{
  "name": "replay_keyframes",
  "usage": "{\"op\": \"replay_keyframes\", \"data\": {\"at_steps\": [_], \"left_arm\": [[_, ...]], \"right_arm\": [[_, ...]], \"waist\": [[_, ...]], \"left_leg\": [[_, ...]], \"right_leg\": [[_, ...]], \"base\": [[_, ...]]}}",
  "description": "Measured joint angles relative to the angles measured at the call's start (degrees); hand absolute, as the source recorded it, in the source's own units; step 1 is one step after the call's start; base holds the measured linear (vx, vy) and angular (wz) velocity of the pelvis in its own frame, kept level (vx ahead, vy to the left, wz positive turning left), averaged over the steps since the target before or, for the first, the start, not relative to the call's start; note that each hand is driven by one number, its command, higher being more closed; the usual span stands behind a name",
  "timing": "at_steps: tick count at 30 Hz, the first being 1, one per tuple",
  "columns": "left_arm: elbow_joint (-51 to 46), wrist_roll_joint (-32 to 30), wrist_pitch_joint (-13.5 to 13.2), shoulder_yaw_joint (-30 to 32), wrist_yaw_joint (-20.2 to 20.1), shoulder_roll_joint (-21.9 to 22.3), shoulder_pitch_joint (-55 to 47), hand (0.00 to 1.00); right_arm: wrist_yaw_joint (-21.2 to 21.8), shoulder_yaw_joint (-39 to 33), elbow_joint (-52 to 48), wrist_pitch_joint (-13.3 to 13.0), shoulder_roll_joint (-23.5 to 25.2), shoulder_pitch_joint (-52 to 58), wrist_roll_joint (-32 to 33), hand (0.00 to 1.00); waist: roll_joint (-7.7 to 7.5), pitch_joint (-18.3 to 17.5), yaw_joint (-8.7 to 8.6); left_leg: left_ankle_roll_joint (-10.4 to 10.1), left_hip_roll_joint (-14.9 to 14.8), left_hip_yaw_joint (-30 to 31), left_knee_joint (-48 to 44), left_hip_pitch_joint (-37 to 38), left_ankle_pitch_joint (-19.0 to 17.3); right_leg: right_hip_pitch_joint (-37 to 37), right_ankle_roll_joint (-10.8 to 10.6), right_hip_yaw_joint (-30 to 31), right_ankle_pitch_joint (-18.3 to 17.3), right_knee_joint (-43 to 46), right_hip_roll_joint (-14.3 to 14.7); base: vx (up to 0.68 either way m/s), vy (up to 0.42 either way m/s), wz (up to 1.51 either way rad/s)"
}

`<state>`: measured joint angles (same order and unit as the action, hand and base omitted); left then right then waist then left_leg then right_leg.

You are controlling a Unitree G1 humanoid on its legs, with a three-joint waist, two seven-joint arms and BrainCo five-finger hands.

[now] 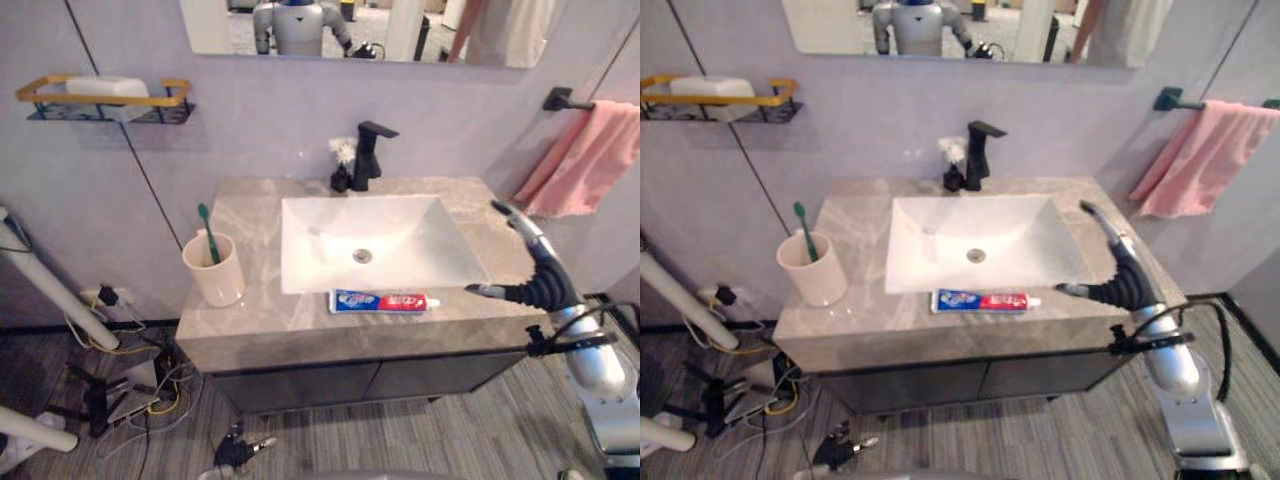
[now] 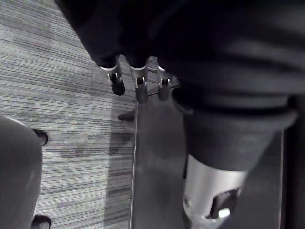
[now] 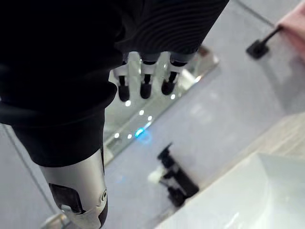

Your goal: Organize washtable

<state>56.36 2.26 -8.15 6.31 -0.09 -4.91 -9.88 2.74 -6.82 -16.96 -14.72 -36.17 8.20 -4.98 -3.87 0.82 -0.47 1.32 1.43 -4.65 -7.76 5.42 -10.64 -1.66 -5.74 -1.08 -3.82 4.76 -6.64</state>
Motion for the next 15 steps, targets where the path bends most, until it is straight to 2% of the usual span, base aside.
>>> {"op": "replay_keyframes", "data": {"at_steps": [4, 8, 13, 15], "left_arm": [[0.71, 0.49, 0.05, -2.25, -0.10, -0.83, 0.69, 0.00], [2.18, 0.55, 0.07, -3.48, -0.78, -0.91, 2.24, 0.00], [2.22, 0.54, 0.20, -4.16, -0.98, -0.93, 2.71, 0.00], [2.48, 0.54, 0.35, -4.29, -0.99, -0.93, 3.41, 0.00]], "right_arm": [[1.26, 5.84, 2.45, 0.13, -0.48, -2.11, 0.11, 0.00], [1.74, 12.15, 6.05, 2.15, -0.26, -3.10, -1.16, 0.00], [2.55, 16.37, 7.69, 3.84, 0.50, -4.73, -6.32, 0.00], [2.59, 18.08, 9.95, 4.52, 2.19, -6.38, -8.84, 0.00]], "waist": [[-0.21, 0.06, 0.32], [-0.22, 0.56, 1.34], [-0.05, 1.39, 1.38], [-0.07, 2.46, 1.46]], "left_leg": [[-0.01, -0.33, 0.35, 0.00, -0.26, 0.00], [-0.01, -0.37, 1.73, -0.28, -0.49, 0.00], [-0.03, -0.38, 2.81, -0.43, -0.74, 0.02], [-0.04, -0.41, 3.04, -0.52, -0.77, 0.02]], "right_leg": [[-0.47, 0.57, -0.06, 0.47, -0.94, 0.40], [-0.83, 0.61, -0.69, 0.56, -1.24, 0.49], [-1.20, 0.72, -1.63, 0.81, -2.09, 0.52], [-1.29, 0.72, -1.84, 0.81, -2.14, 0.55]], "base": [[0.01, -0.004, 0.01], [-0.01, -0.012, 0.07], [-0.02, -0.011, 0.10], [-0.01, -0.010, 0.05]]}}
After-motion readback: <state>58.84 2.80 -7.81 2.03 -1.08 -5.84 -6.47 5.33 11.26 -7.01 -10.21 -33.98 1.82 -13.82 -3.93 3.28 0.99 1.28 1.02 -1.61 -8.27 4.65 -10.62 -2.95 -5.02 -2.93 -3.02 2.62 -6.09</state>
